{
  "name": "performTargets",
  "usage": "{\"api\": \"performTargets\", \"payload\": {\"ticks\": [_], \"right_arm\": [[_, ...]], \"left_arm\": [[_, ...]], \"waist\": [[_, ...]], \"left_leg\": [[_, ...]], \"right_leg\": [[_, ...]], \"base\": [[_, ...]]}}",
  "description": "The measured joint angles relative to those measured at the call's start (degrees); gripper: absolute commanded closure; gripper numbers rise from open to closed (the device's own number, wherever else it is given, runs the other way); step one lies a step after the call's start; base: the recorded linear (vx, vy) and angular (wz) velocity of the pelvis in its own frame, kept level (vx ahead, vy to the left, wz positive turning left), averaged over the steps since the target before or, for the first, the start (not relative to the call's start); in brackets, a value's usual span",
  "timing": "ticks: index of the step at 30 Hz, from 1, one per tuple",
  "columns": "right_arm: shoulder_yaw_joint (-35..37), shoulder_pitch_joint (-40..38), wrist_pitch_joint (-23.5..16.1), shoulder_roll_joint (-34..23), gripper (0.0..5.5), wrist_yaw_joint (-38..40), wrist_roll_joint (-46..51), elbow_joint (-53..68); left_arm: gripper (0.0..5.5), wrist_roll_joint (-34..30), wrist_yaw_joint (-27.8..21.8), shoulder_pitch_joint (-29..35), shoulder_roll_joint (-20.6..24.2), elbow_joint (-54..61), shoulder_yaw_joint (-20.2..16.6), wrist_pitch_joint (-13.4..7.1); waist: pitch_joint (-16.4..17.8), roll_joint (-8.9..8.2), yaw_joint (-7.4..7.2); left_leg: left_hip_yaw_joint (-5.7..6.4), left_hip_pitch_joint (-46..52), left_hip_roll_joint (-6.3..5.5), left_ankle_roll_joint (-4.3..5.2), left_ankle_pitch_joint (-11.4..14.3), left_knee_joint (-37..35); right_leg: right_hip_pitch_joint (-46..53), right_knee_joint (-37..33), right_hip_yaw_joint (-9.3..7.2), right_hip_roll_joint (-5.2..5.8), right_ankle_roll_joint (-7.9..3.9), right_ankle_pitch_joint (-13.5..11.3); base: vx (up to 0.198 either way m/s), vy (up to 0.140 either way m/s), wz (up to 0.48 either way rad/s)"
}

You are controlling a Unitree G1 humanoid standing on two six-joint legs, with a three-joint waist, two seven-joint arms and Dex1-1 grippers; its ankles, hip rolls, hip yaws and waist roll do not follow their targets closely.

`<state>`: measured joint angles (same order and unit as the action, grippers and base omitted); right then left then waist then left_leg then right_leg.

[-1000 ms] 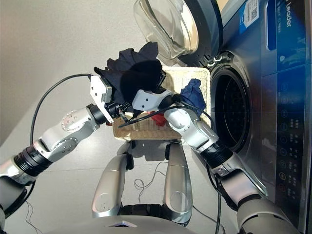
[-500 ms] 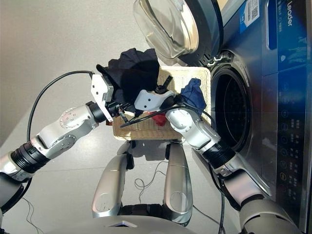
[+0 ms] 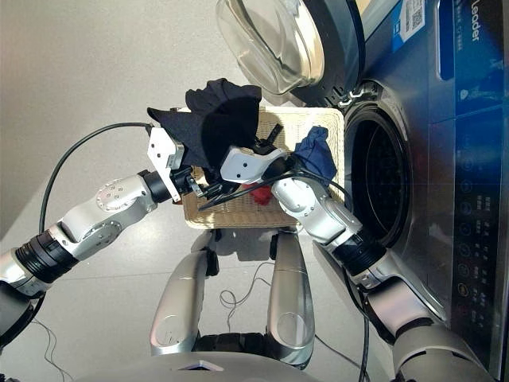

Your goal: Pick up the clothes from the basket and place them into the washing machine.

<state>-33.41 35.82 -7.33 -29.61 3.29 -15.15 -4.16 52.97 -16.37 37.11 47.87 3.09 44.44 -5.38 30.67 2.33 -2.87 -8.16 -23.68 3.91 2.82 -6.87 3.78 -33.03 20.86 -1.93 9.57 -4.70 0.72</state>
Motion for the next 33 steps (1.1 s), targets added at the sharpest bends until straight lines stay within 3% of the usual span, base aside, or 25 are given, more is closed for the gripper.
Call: {"api": "performTargets", "payload": {"ticks": [9, 15, 22, 24, 26, 30, 33], "right_arm": [[5.3, -7.7, -3.6, 5.6, 5.50, 6.2, 6.4, -9.3], [11.0, -11.6, -3.1, 5.7, 5.50, 9.9, 10.2, -21.6], [15.4, -13.7, -3.2, 6.5, 5.50, 12.7, 16.2, -27.8], [16.8, -13.3, -4.5, 7.9, 5.50, 12.8, 18.4, -31.8], [17.8, -13.5, -4.6, 9.0, 5.50, 12.8, 21.5, -33.9], [19.9, -14.2, -6.2, 10.9, 5.50, 13.5, 26.5, -36.6], [21.7, -14.2, -8.4, 11.9, 5.50, 15.5, 29.7, -38.4]], "left_arm": [[0.00, -0.1, 0.6, -2.8, -0.5, 0.0, 0.1, 0.0], [0.00, -0.1, -0.3, -5.0, -0.5, 0.5, 0.1, -0.1], [0.00, 0.0, -1.4, -5.1, -0.5, 2.2, 0.0, -0.6], [0.00, -0.1, -1.3, -6.4, -1.3, 2.6, -2.4, -0.8], [0.00, -0.1, 0.0, -9.6, -4.9, 3.3, -7.2, -2.7], [0.00, -0.2, 5.0, -14.6, -19.3, 4.0, -17.0, -7.2], [0.00, -0.9, 10.0, -15.2, -27.0, 4.0, -18.2, -10.3]], "waist": [[0.0, 0.35, 0.02], [0.0, 0.83, 0.12], [0.0, 0.95, 0.04], [0.0, 0.96, 0.03], [0.0, 1.02, 0.17], [-0.1, 1.04, 0.18], [-0.1, 0.97, 0.13]], "left_leg": [[0.27, -0.1, -0.02, 0.00, 0.0, -0.1], [0.39, -0.1, -0.15, -0.01, 0.0, -0.1], [0.42, -0.2, -0.13, -0.01, 0.0, -0.1], [0.43, -0.2, -0.13, -0.01, 0.0, 0.0], [0.51, -0.3, -0.17, -0.01, 0.0, 0.2], [1.04, -0.3, -0.35, -0.04, 0.0, 0.6], [2.18, -1.3, -0.66, -0.04, 0.5, 2.8]], "right_leg": [[0.1, 0.0, -0.29, 0.16, -0.03, 0.0], [0.1, 0.0, -0.42, 0.36, -0.12, 0.1], [0.1, 0.0, -0.46, 0.34, -0.13, 0.1], [0.1, 0.0, -0.46, 0.35, -0.13, 0.1], [0.1, 0.2, -0.56, 0.31, -0.17, 0.1], [0.3, 0.9, -0.77, 0.74, -0.21, 0.3], [-0.2, 3.4, -0.95, 0.88, -0.22, 1.7]], "base": [[0.000, 0.000, 0.000], [0.000, 0.000, 0.000], [0.000, 0.000, 0.000], [0.000, 0.000, 0.000], [0.000, 0.000, 0.000], [0.000, 0.000, 0.000], [-0.031, -0.016, 0.201]]}}
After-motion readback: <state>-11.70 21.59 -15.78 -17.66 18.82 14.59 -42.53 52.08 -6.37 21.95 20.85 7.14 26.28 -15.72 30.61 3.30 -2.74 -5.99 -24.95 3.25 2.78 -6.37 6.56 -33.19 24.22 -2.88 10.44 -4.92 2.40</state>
